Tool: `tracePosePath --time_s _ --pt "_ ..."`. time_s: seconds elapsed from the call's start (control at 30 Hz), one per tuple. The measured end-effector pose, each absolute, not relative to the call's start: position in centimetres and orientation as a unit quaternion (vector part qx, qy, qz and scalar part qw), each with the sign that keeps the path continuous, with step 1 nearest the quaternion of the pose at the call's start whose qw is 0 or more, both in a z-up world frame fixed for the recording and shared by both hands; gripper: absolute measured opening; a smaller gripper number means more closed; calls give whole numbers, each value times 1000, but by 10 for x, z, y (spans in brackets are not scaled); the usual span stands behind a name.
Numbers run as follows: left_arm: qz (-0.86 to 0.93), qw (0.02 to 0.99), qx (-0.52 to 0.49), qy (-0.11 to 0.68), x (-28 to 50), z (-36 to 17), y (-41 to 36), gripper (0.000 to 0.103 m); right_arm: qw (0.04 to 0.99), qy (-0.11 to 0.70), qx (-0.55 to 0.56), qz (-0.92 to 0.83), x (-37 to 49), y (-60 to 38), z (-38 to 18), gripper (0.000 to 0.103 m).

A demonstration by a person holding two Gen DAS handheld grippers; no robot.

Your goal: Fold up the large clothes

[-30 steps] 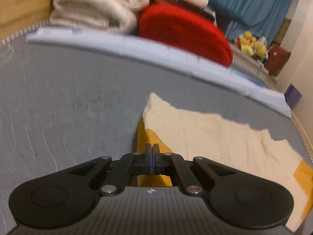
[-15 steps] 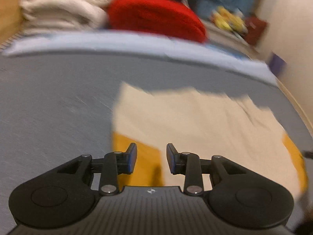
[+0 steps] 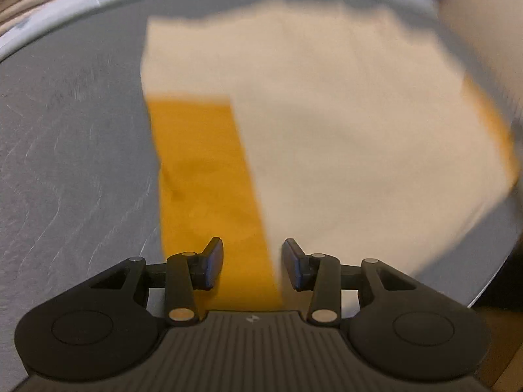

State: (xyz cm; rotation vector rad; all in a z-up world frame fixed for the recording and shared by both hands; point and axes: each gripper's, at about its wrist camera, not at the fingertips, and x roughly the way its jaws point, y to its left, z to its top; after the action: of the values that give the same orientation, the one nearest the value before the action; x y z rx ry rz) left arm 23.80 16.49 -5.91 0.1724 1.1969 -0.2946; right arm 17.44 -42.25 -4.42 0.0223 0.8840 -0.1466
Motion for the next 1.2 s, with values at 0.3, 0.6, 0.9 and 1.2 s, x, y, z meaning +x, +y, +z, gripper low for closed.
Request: tracePosePath --time_s 0.3,0.6,0.9,1.2 --pt "-116 804 76 578 225 -64 180 49 843 531 -88 -17 160 -404 -85 7" --pt "-60 874 61 479 196 2 158 49 876 470 -87 -63 137 -411 -44 10" --pt "-93 921 26 378 119 40 101 49 960 280 31 5 67 -360 50 42" --pt "-54 909 5 413 102 -18 100 22 953 297 -44 27 53 -301 27 39"
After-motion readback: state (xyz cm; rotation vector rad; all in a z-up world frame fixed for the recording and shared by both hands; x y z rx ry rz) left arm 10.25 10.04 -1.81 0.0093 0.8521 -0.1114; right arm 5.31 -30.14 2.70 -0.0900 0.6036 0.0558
